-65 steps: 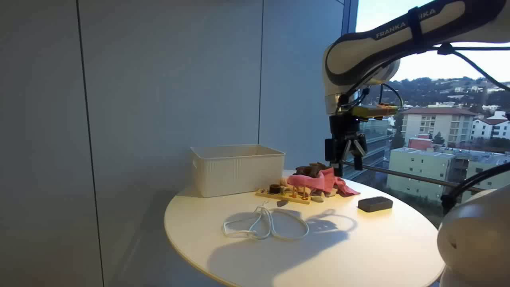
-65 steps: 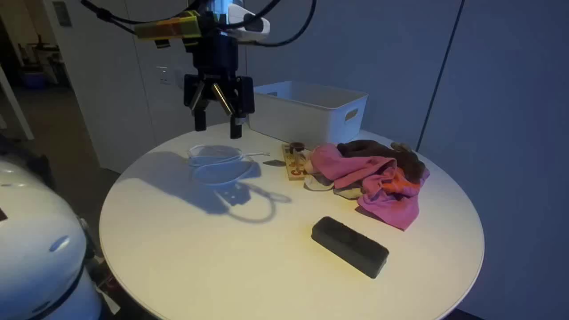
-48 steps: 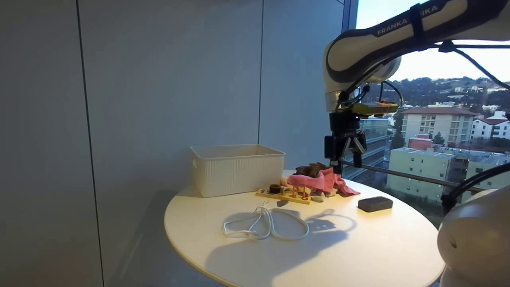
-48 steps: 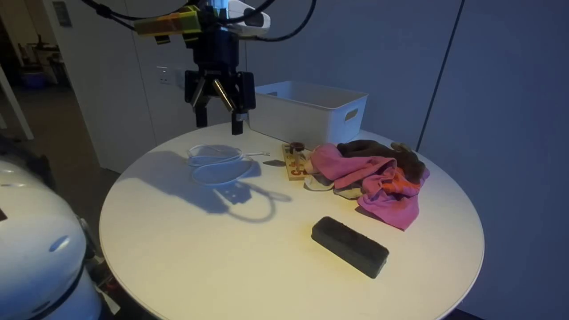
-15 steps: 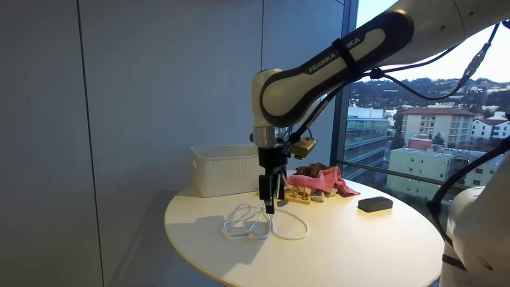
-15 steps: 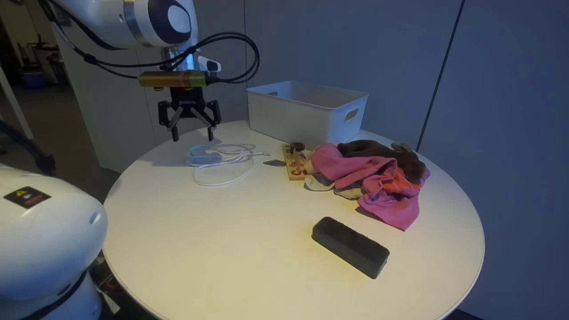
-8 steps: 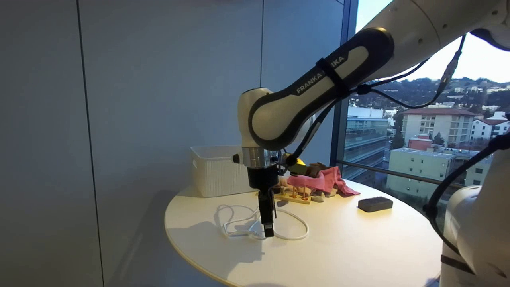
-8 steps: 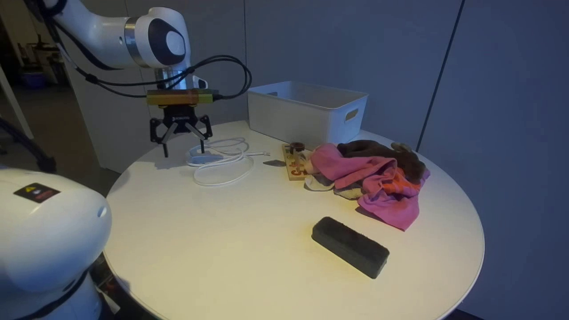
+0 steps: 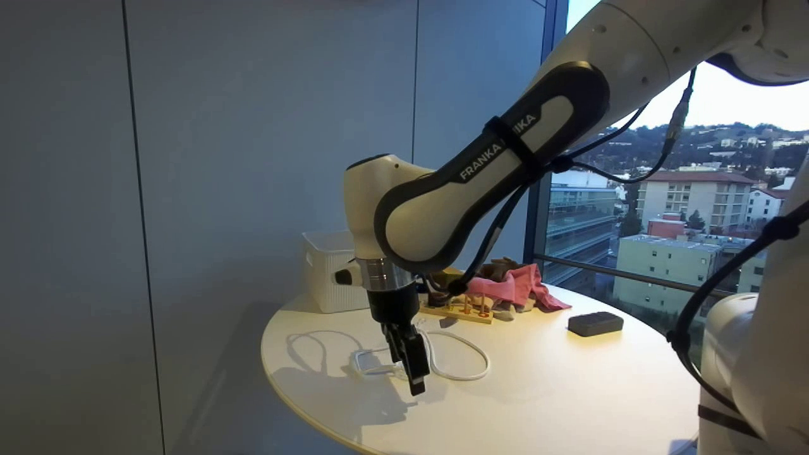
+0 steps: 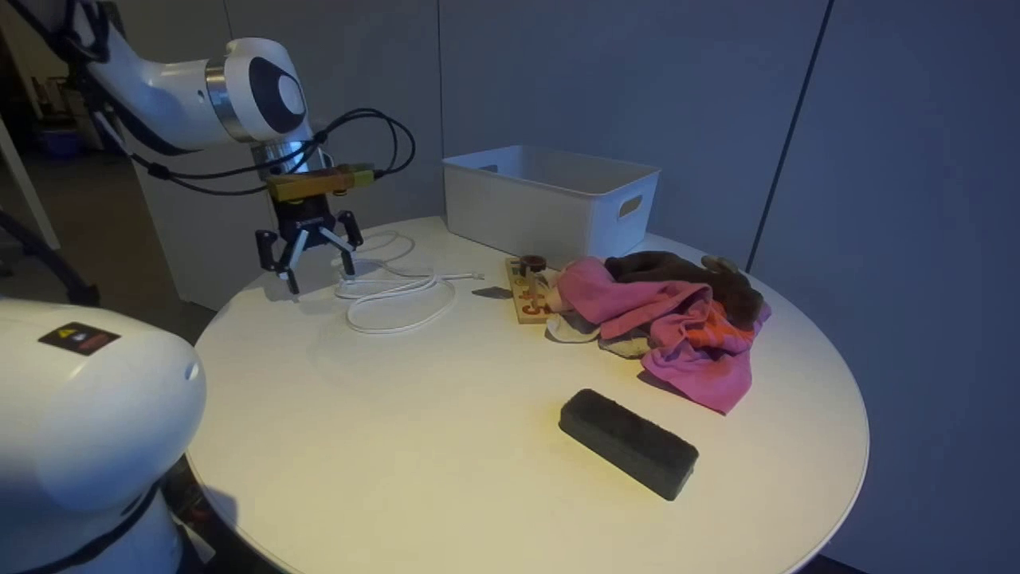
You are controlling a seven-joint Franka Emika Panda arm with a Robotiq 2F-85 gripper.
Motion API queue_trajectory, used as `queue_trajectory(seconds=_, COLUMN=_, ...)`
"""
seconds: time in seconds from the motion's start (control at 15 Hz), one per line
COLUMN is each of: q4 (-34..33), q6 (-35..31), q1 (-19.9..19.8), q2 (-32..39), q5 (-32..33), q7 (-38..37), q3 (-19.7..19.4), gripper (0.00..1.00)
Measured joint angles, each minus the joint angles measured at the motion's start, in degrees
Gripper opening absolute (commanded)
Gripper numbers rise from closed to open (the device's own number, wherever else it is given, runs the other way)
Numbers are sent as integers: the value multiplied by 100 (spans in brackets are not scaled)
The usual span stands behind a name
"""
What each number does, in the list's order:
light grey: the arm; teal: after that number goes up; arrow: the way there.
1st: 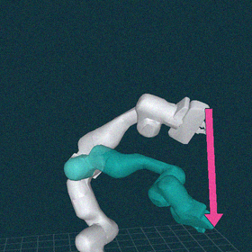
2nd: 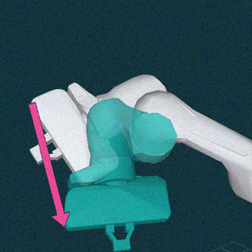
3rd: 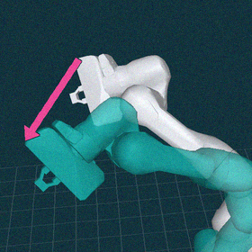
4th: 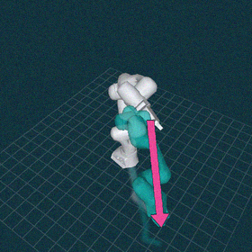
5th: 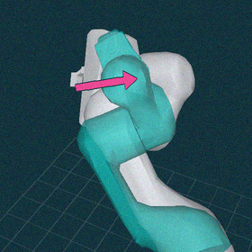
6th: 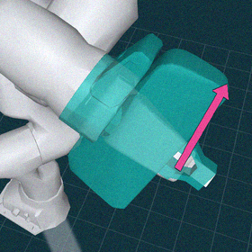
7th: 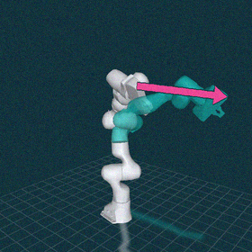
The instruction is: Move the ends of the shoelace to either side
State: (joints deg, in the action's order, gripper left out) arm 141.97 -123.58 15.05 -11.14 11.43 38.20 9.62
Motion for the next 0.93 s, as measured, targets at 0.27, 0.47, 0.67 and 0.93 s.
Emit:
queue_trajectory(seconds=0.27, q4=-211, q6=-146, q1=9, q2=1, q5=652, q7=473, q3=104, gripper=100)
queue_trajectory(seconds=0.47, q4=-265, q6=-496, q1=-8, q2=53, q5=625, q7=1062, q3=-14, gripper=100)
queue_trajectory(seconds=0.67, q4=-373, q6=-704, q1=-42, q2=195, q5=360, q7=1496, q3=-157, gripper=100)
queue_trajectory(seconds=0.93, q4=-540, q6=-710, q1=-149, q2=517, q5=-18, q7=1659, q3=-241, gripper=100)
